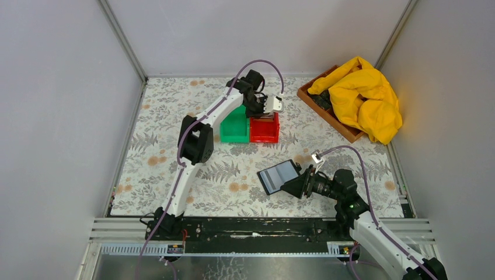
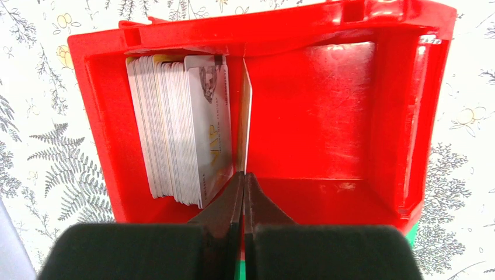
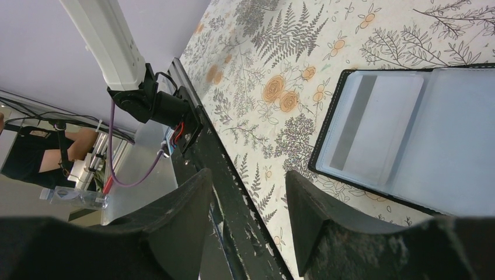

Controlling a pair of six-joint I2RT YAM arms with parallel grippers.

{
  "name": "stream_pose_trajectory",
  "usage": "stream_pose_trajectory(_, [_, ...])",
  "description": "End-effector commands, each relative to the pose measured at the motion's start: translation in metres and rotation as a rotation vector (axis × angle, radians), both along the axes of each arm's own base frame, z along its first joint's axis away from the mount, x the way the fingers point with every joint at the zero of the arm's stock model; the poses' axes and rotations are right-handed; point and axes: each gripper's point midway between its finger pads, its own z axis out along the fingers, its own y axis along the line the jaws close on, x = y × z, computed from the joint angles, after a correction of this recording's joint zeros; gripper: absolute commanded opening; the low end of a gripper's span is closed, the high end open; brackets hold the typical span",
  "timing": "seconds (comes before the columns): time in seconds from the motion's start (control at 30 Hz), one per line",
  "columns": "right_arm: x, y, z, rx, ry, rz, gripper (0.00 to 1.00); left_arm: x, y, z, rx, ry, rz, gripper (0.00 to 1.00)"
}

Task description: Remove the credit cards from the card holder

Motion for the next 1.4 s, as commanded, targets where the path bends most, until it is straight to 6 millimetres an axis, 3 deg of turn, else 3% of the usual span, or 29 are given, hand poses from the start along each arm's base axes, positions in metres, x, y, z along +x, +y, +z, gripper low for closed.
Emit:
stream_pose_trajectory(0.0, [-0.003, -0.003, -0.020, -0.018, 0.004, -0.003, 0.56, 0.013, 0.005, -0.002, 0.021, -0.048, 0.027, 0.00])
stream_pose_trajectory(0.27, [-0.003, -0.003, -0.022, -0.022, 0.011, -0.006, 0.56, 0.033, 0.003, -0.001, 0.005, -0.109, 0.102, 0.01])
stream_pose_trajectory(0.57, [-0.003, -0.002, -0.022, -0.011, 0.014, -0.004, 0.56, 0.043, 0.007, 0.000, 0.012, -0.157, 0.159, 0.32])
stream_pose_trajectory(0.93, [-0.006, 0.000, -0.022, 0.010, 0.018, 0.012, 0.56, 0.061, 0.009, 0.024, -0.007, -0.250, 0.219, 0.34])
stream_pose_trajectory(1.37, [-0.007, 0.000, -0.023, 0.011, 0.021, 0.015, 0.56, 0.074, 0.009, 0.033, -0.031, -0.306, 0.277, 0.44])
